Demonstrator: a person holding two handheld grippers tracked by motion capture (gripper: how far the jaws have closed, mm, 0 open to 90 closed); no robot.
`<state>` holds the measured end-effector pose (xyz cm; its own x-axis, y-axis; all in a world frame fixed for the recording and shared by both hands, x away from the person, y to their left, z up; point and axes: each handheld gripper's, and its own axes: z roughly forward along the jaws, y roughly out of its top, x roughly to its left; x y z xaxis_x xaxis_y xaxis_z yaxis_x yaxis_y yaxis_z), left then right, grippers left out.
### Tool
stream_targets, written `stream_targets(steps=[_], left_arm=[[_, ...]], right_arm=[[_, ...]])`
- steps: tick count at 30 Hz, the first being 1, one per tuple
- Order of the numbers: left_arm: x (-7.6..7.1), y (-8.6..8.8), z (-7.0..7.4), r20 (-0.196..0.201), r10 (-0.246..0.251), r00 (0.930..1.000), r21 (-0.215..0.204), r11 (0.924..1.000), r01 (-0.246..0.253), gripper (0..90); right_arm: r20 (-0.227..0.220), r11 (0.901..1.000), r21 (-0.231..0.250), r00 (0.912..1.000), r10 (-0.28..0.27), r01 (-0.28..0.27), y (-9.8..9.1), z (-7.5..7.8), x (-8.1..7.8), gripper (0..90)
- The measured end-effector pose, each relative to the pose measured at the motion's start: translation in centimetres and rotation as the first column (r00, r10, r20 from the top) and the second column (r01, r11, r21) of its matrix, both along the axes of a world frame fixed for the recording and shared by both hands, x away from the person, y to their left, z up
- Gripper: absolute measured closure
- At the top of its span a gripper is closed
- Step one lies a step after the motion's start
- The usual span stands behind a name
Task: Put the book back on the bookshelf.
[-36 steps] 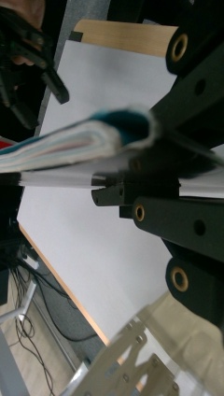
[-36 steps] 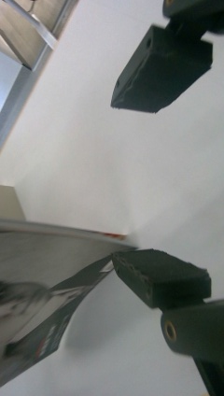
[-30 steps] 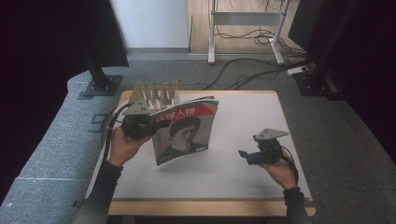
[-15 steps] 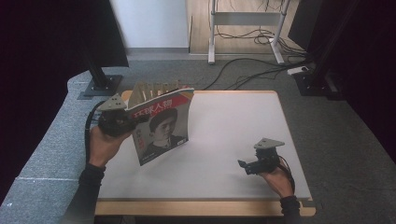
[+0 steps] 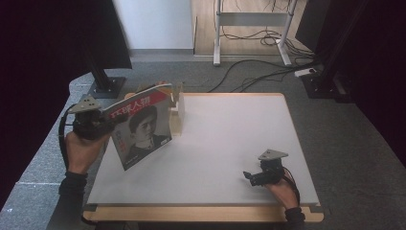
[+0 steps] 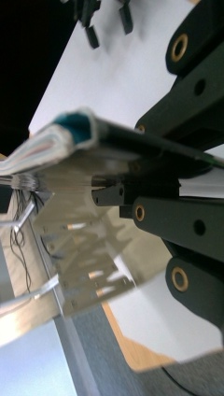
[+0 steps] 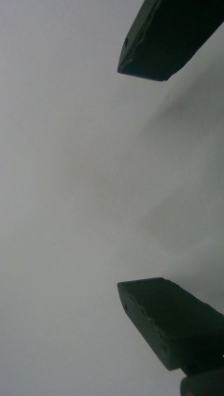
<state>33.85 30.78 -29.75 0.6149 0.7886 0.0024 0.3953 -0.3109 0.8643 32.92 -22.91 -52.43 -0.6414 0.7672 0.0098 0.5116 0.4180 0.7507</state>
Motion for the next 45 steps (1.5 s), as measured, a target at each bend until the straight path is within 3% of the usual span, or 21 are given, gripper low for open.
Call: stream_targets(steps=[7,19,24,32,40,45], left_arm=[[0.6,1.7,0.0,-0.006,0.078,0.9969,0.006,0.9969,-0.078,87.1],[3.4,1.5,-0.9,-0.007,0.156,0.9877,0.003,0.9878,-0.156,87.1],[5.2,1.1,-1.6,-0.002,0.199,0.9801,-0.011,0.98,-0.199,87.0],[7.0,0.6,-2.2,0.013,0.229,0.9733,-0.035,0.9728,-0.229,87.0],[8.8,-0.1,-3.4,0.055,0.26,0.9641,-0.076,0.9639,-0.255,87.0],[9.2,0.0,-4.3,0.061,0.263,0.9629,-0.105,0.961,-0.256,86.9]], right_arm=[[-0.02,0.9999,-0.011,0.9998,0.002,-0.002,0.2,-1.1,0.0,0.9],[-0.027,0.9997,-0.022,0.9996,0.006,-0.006,0.3,-1.2,0.1,2.0],[-0.028,0.9998,-0.022,0.9996,0.005,-0.006,0.3,-1.2,0.1,2.0],[-0.027,0.9997,-0.022,0.9996,0.006,-0.007,0.3,-1.2,0.1,1.9],[-0.025,0.9997,-0.022,0.9997,0.006,-0.006,0.3,-1.2,0.1,2.0],[-0.026,0.9997,-0.021,0.9996,0.008,-0.008,0.3,-1.2,0.1,2.0]])
